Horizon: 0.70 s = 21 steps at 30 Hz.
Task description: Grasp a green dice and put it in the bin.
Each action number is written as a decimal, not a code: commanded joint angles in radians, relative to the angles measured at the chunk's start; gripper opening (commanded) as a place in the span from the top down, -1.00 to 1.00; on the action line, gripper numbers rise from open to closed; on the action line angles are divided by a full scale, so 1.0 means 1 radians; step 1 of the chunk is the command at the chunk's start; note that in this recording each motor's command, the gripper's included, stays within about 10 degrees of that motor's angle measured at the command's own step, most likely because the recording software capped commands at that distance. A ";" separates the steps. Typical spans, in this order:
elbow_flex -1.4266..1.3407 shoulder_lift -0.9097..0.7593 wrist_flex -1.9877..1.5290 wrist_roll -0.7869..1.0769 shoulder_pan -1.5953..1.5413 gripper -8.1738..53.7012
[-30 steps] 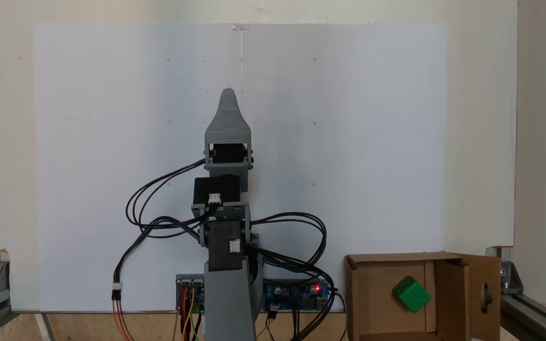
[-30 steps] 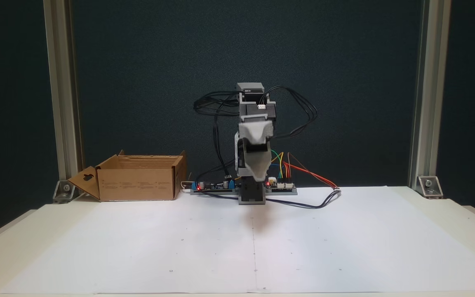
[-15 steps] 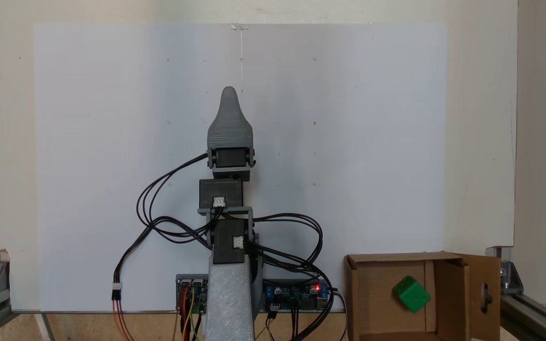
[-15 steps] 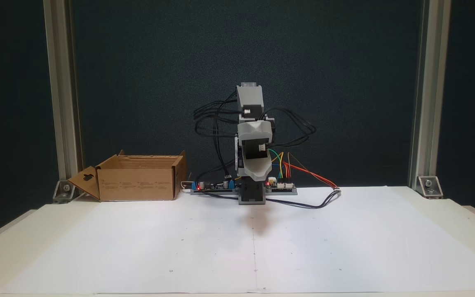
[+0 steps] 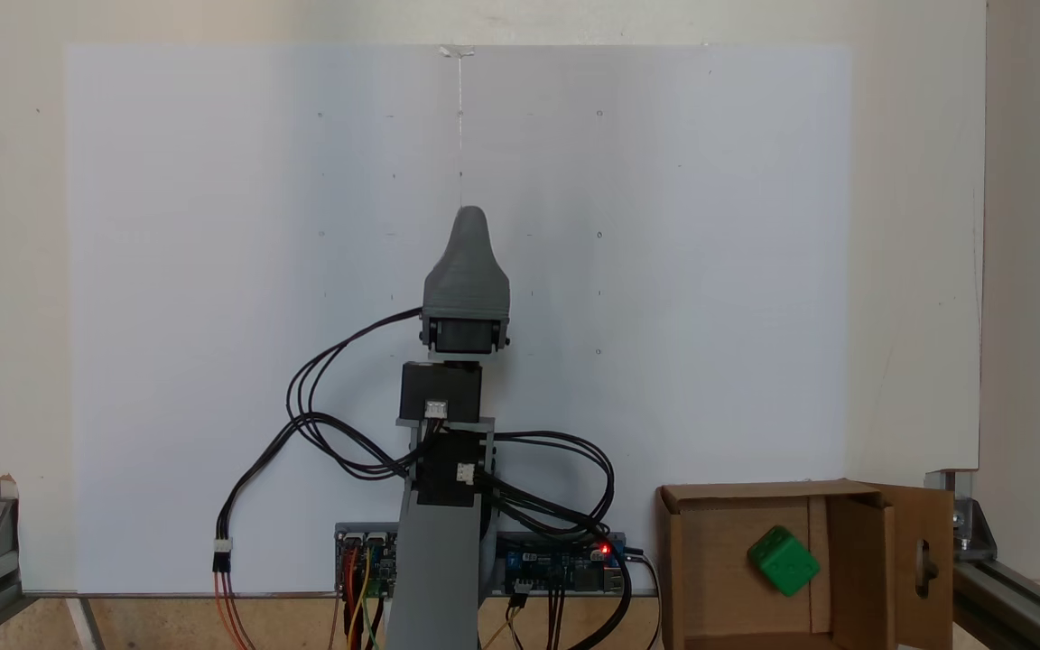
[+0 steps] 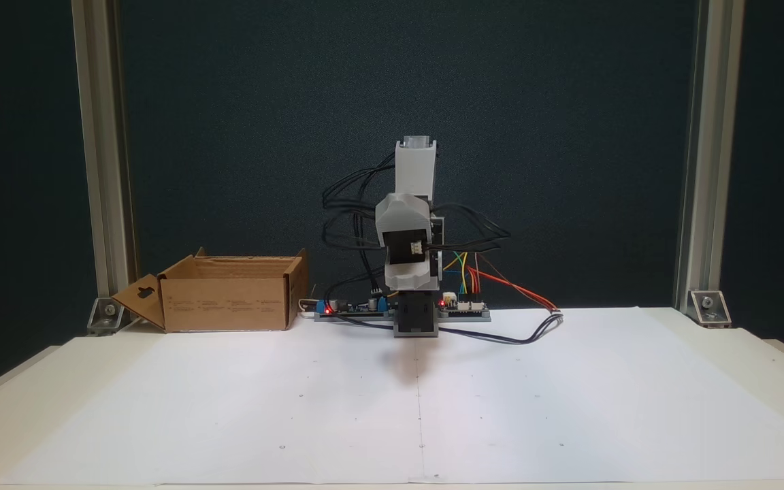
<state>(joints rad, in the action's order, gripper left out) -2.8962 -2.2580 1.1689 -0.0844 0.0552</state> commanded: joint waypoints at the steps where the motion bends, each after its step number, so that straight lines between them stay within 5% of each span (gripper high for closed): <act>1: 0.002 -0.110 0.132 -0.021 -0.002 -0.72; 21: -0.227 -0.110 0.278 -0.025 0.000 -0.72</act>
<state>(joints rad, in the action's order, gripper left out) -3.0756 -2.2580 1.3744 -0.0844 0.0568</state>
